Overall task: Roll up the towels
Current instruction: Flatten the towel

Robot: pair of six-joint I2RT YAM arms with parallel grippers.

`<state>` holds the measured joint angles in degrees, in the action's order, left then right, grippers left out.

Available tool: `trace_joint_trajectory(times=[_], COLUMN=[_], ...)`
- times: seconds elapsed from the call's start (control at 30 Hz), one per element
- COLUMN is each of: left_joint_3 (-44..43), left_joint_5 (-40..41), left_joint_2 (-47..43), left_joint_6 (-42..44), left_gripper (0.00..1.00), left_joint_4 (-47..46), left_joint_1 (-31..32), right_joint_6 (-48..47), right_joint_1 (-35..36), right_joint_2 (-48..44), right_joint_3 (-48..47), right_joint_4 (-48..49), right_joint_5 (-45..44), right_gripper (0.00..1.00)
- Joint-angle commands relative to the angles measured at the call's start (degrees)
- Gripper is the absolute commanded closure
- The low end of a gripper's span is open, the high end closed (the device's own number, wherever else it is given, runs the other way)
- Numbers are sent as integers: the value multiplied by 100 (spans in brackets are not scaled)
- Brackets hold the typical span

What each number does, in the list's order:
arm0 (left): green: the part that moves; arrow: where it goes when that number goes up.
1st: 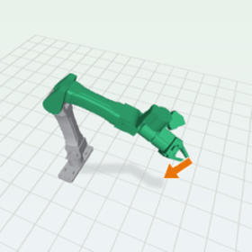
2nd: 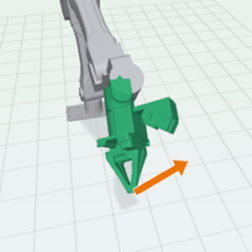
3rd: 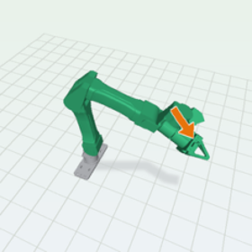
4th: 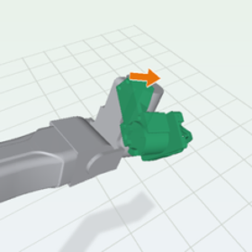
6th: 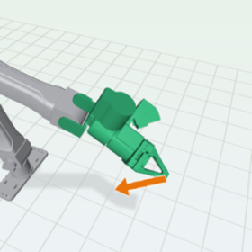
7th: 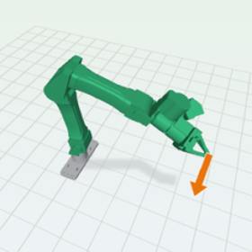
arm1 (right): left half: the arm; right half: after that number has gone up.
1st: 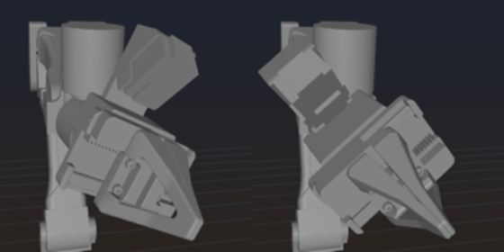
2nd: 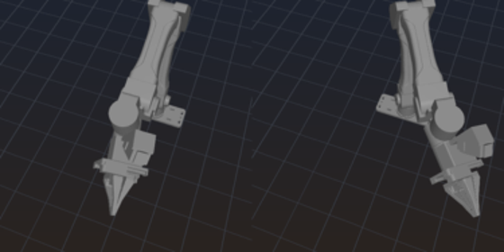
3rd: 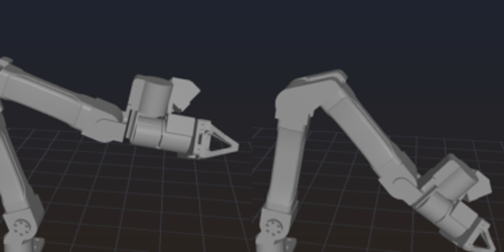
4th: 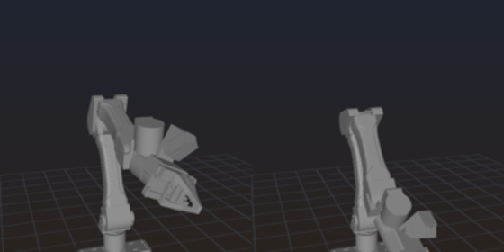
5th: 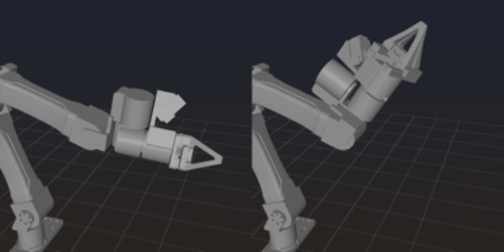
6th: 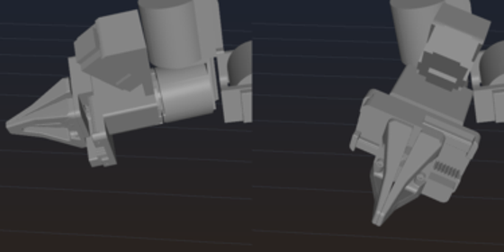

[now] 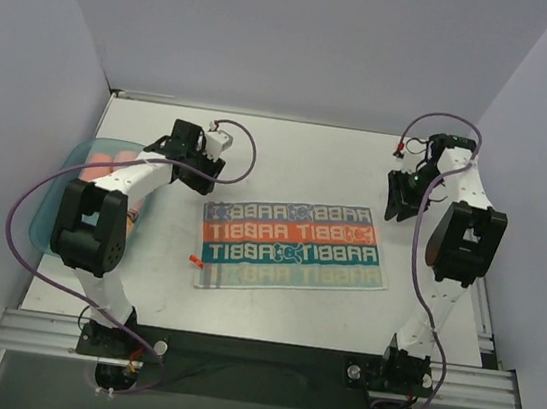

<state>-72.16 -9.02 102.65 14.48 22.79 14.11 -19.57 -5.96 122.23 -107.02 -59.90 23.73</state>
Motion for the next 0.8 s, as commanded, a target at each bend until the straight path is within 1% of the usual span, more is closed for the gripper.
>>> trace_joint_trajectory(times=[0.0, 0.07, 0.1, 0.17, 0.2, 0.33, 0.43, 0.47, 0.6, 0.73, 0.77], left_joint_3=[166, 324, 369, 553, 632, 949, 1055, 1029, 695, 98, -164], left_joint_5=[-546, -846, -1030, -1207, -1277, -1602, -1560, -1403, -1103, -874, -839], left_joint_2=[-806, -948, -992, -1001, -1001, -879, -616, -519, 218, 878, 1001], left_joint_6=[-138, -182, -217, -270, -270, -209, -209, -244, -305, -183, -130], left_gripper=[45, 54, 56, 62, 62, 67, 68, 68, 69, 69, 69], left_joint_4=[-20, 287, 392, 612, 648, 814, 824, 807, 684, 710, 701], left_joint_1=[-31, 4, 30, 74, 92, 215, 382, 460, 435, 338, 321], right_joint_6=[-99, -126, -134, -152, -152, -187, -135, -100, 67, 234, 278], right_joint_1=[51, 120, 138, 226, 244, 297, 332, 341, 376, 402, 402], right_joint_2=[-762, -938, -973, -1035, -1044, -1009, -860, -816, -491, -26, 45], right_joint_3=[846, 1261, 1628, 1929, 2218, 2755, 2958, 2976, 2863, 2485, 2389], right_joint_4=[-329, -277, -251, -154, -75, 66, 197, 233, 382, 374, 374], right_joint_5=[359, 483, 545, 537, 511, 405, 308, 230, 45, -140, -192], right_gripper=[64, 71, 73, 77, 77, 78, 78, 78, 78, 78, 78])
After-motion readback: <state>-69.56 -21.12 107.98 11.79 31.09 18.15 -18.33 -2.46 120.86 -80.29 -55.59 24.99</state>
